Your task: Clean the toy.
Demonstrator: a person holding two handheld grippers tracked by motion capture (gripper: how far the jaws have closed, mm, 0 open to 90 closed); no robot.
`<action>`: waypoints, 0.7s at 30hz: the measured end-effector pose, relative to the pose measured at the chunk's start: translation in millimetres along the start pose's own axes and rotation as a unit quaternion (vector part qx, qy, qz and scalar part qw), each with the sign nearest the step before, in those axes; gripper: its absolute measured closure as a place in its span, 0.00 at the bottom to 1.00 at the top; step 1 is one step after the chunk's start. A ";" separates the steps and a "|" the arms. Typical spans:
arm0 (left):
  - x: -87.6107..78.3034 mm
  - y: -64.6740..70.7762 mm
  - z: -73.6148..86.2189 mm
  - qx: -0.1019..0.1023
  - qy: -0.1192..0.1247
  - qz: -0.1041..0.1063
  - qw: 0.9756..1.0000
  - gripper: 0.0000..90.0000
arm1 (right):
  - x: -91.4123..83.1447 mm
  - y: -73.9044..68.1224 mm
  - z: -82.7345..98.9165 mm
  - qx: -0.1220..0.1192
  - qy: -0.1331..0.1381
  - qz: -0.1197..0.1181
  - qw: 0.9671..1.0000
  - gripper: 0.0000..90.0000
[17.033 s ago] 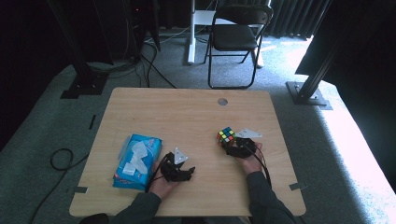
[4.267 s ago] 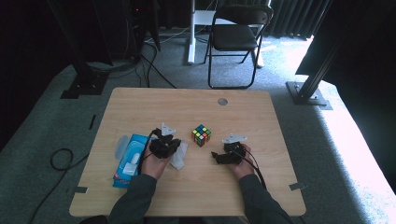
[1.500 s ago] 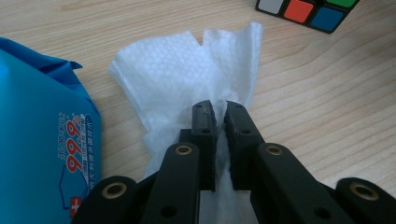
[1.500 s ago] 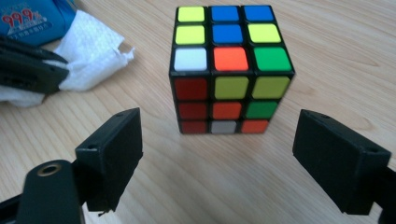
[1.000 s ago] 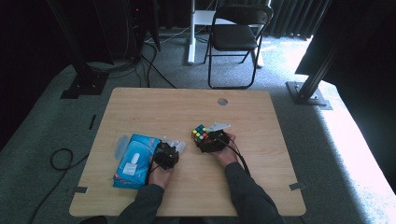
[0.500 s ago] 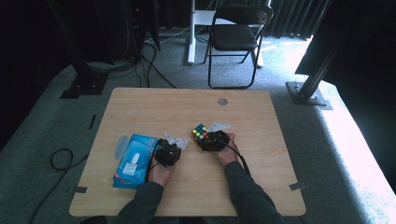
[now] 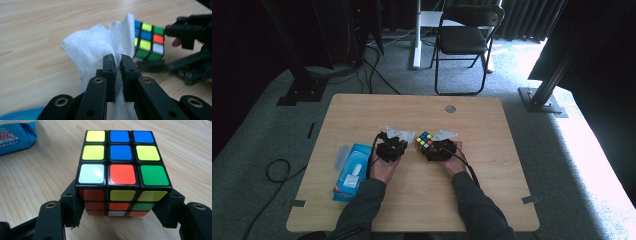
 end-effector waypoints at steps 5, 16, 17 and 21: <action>12.2 8.8 -7.9 0.020 0.007 0.025 0.999 0.93 | -0.2 -4.6 -2.3 -0.005 0.001 -0.004 1.000 0.38; 33.2 12.8 -13.3 0.029 0.007 0.036 0.999 0.93 | -1.3 -9.6 -4.4 -0.008 0.004 -0.010 1.000 0.38; 33.8 12.9 -13.0 0.029 0.006 0.037 0.999 0.93 | -0.9 -9.3 -3.9 -0.008 0.003 -0.008 1.000 0.38; 35.2 14.8 -11.9 0.026 0.005 0.040 0.999 0.93 | -0.7 -8.5 -1.9 -0.008 0.002 -0.007 1.000 0.38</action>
Point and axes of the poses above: each handheld gripper's, and its own axes: x roughly forward along the jaws, z roughly out of its underside, y roughly to its right, the point moved 9 cm from there along x, roughly forward along the jaws, and after that the axes turned 10 degrees about z, right-handed, at the moved point
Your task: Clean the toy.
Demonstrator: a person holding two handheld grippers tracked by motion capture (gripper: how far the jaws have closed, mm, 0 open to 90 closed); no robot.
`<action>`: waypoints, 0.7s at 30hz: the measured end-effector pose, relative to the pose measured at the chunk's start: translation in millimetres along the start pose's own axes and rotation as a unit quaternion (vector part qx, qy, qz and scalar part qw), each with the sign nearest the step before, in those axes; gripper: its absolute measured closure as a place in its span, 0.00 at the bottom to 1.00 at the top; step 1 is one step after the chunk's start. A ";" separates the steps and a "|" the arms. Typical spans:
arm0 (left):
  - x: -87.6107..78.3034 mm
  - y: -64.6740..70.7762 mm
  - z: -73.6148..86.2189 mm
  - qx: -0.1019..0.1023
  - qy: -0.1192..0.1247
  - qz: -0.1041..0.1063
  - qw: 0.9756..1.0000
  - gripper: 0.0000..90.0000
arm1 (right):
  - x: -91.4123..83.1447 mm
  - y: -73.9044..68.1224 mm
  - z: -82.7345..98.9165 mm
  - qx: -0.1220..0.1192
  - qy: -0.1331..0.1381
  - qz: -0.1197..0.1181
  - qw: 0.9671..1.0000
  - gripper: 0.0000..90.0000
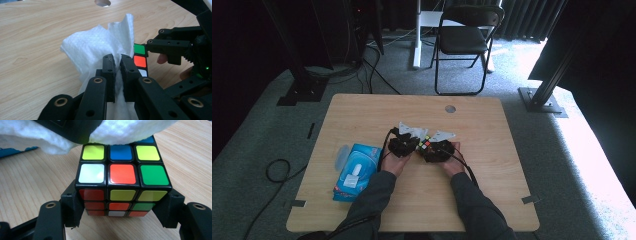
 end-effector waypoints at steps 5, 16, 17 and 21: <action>2.1 11.5 1.1 0.014 -0.005 0.016 1.000 0.93 | -0.4 1.8 -0.1 0.000 0.002 0.002 1.000 0.38; 7.8 27.8 2.5 0.040 -0.013 0.065 0.997 0.93 | -2.1 5.9 1.1 0.006 0.000 0.006 1.000 0.38; 7.8 27.8 2.5 0.040 -0.013 0.065 0.997 0.93 | -2.1 5.9 1.1 0.006 0.000 0.006 1.000 0.38; 8.3 25.5 1.5 0.043 -0.015 0.065 0.997 0.93 | -1.4 5.5 1.1 0.005 0.000 0.008 1.000 0.38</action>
Point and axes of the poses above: each handheld gripper's, and its own axes: x roughly forward along the jaws, z roughly out of its underside, y roughly to its right, the point moved 9 cm from there along x, roughly forward along the jaws, and after that the axes turned 10 degrees about z, right-handed, at the moved point
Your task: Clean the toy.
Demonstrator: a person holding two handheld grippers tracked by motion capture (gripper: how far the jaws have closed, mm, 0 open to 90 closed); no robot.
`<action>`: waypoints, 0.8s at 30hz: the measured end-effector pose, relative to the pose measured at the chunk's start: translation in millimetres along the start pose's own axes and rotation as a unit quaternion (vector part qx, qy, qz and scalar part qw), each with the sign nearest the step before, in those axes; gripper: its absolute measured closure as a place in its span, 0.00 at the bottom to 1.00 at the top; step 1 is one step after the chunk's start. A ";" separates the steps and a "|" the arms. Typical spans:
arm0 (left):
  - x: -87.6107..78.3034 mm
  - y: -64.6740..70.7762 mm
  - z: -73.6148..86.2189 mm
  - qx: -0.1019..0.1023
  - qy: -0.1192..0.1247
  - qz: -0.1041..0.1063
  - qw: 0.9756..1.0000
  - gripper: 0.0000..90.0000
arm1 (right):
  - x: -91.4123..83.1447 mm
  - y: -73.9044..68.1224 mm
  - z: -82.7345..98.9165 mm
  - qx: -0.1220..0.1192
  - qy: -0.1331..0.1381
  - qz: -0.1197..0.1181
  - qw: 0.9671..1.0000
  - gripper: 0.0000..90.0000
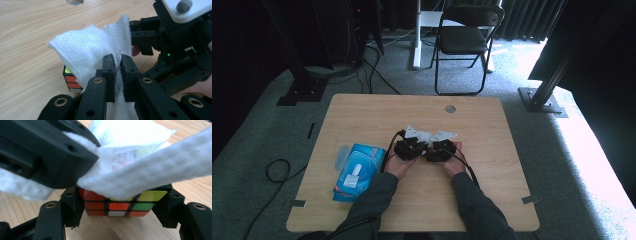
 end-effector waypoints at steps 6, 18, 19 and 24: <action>0.8 -10.5 -5.7 -0.003 0.001 -0.009 1.000 0.93 | -0.4 -0.9 -1.0 -0.002 0.001 0.002 1.000 0.38; -1.8 -46.5 -12.3 -0.046 0.004 -0.055 0.997 0.93 | -1.5 -6.9 -2.3 -0.012 0.002 -0.005 1.000 0.38; -2.0 -47.9 -12.4 -0.045 0.002 -0.058 0.997 0.93 | -1.3 -7.4 -2.1 -0.013 0.002 -0.005 1.000 0.38; -0.3 -47.9 -13.8 -0.046 0.005 -0.056 0.997 0.93 | -0.6 -10.6 -3.0 -0.017 0.002 -0.009 1.000 0.38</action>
Point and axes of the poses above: each handheld gripper's, and its own axes: x roughly forward along the jaws, z roughly out of its underside, y roughly to its right, the point moved 9 cm from there along x, roughly forward along the jaws, and after that the axes turned 10 degrees about z, right-handed, at the moved point
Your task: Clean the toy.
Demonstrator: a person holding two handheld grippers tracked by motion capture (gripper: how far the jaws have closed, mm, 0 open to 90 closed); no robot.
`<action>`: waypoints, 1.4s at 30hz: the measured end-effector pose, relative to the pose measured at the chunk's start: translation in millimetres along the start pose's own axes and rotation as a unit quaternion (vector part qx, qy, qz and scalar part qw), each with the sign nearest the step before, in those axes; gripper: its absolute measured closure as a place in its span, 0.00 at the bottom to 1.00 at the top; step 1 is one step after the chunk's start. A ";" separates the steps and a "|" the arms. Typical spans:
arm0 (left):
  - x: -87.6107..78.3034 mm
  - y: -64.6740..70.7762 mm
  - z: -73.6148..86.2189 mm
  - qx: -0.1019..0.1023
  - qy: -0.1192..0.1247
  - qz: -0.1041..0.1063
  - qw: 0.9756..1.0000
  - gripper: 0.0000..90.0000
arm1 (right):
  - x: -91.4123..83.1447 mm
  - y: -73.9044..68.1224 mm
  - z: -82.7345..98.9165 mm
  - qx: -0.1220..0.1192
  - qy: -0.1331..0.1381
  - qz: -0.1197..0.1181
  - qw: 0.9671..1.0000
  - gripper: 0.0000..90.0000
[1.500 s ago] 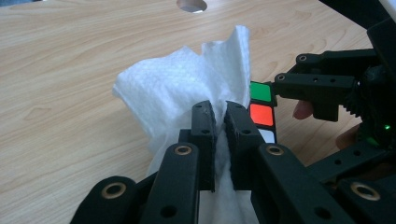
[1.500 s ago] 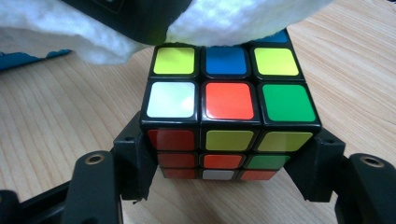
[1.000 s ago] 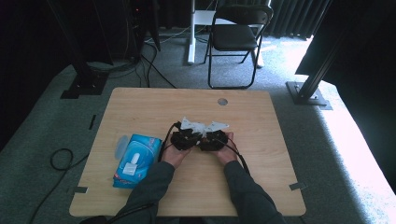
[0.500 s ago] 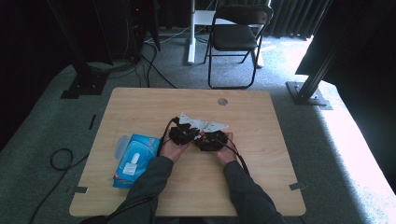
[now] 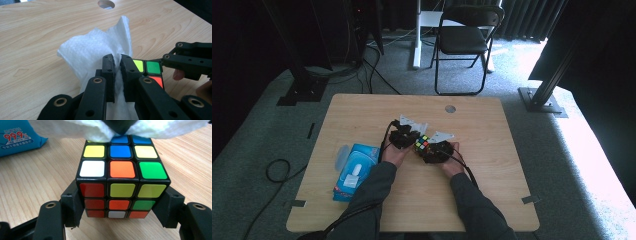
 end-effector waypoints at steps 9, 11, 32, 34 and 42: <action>4.1 17.5 1.2 0.027 -0.005 0.023 0.999 0.93 | -0.2 -1.0 0.4 -0.006 -0.002 0.001 1.000 0.38; 4.8 22.4 1.3 0.030 -0.004 0.030 0.999 0.93 | -0.5 -0.9 0.4 -0.006 -0.002 0.001 1.000 0.38; -4.4 33.5 2.8 0.049 0.000 0.051 0.997 0.93 | -1.3 4.5 2.2 0.003 0.001 0.006 1.000 0.38; -7.1 28.5 2.3 0.044 0.002 0.045 0.998 0.93 | -1.7 5.0 2.5 0.006 0.001 0.007 1.000 0.38; -14.9 11.9 1.3 0.028 0.008 0.025 0.999 0.93 | -3.8 5.0 3.5 0.004 0.003 0.007 1.000 0.38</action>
Point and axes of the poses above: each handheld gripper's, and its own axes: x roughly forward along the jaws, z roughly out of its underside, y roughly to its right, the point moved 9 cm from there along x, roughly forward along the jaws, and after that the axes turned 10 degrees about z, right-handed, at the moved point
